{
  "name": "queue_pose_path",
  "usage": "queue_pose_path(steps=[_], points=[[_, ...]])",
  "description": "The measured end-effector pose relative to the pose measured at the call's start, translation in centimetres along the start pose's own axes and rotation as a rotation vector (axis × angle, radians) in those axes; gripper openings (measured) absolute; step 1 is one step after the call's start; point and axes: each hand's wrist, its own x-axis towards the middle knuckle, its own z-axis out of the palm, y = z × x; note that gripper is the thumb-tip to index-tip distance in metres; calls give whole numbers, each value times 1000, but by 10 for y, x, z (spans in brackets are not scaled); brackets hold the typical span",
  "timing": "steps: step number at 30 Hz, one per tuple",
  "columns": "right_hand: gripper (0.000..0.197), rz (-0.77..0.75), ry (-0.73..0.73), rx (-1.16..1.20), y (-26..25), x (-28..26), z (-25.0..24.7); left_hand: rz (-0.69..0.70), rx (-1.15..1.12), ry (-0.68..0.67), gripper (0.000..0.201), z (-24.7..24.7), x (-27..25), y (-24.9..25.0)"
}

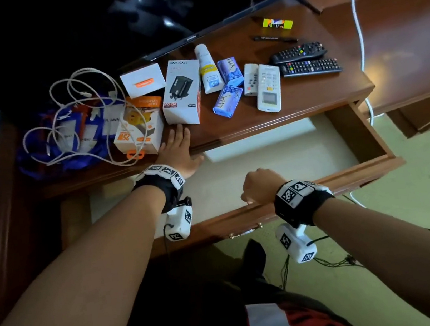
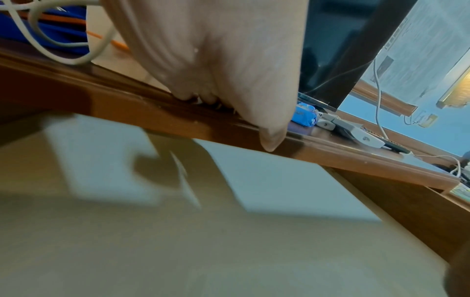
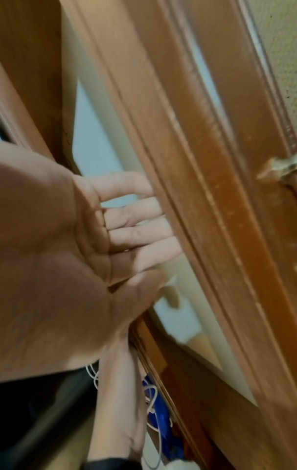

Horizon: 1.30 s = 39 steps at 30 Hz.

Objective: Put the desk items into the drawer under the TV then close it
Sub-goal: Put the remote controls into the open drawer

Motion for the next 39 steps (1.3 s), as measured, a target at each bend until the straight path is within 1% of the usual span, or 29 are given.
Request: queue_pose_path(steps=[3,7,12,16,19,22,24,29,32,33,35,37,39], points=[[22,5,-117,-21,1,-11,10,-14,-2,-22,87,-2,2,1],[28,34,-237,16,8,-27,23,-22,-18,9,89,2,1,1],[33,58,-291,48,12,-40,39,-7,-34,3,89,2,1,0],[30,28,-266,49,8,-46,43,-16,-31,33,93,3,1,1],[32,19,-234,73,9,-48,47,-20,-36,35,96,4,2,2],[33,48,-233,195,21,-46,46,-14,-18,62,98,6,3,0],[33,61,-210,284,34,-47,37,-6,-31,78,97,6,3,0],[33,-1,-120,328,79,-42,-12,-40,-93,159,92,11,2,4],[31,14,-46,406,115,-26,-49,-110,-234,257,82,14,1,16],[30,13,-12,440,128,-19,-62,-146,-308,295,75,12,2,21],[27,6,57,515,154,-4,-88,-235,-448,388,54,4,5,36],[23,-13,135,662,177,6,-111,-328,-533,527,32,-6,7,57],[19,-54,219,749,198,17,-134,-383,-581,709,20,-16,10,83]])
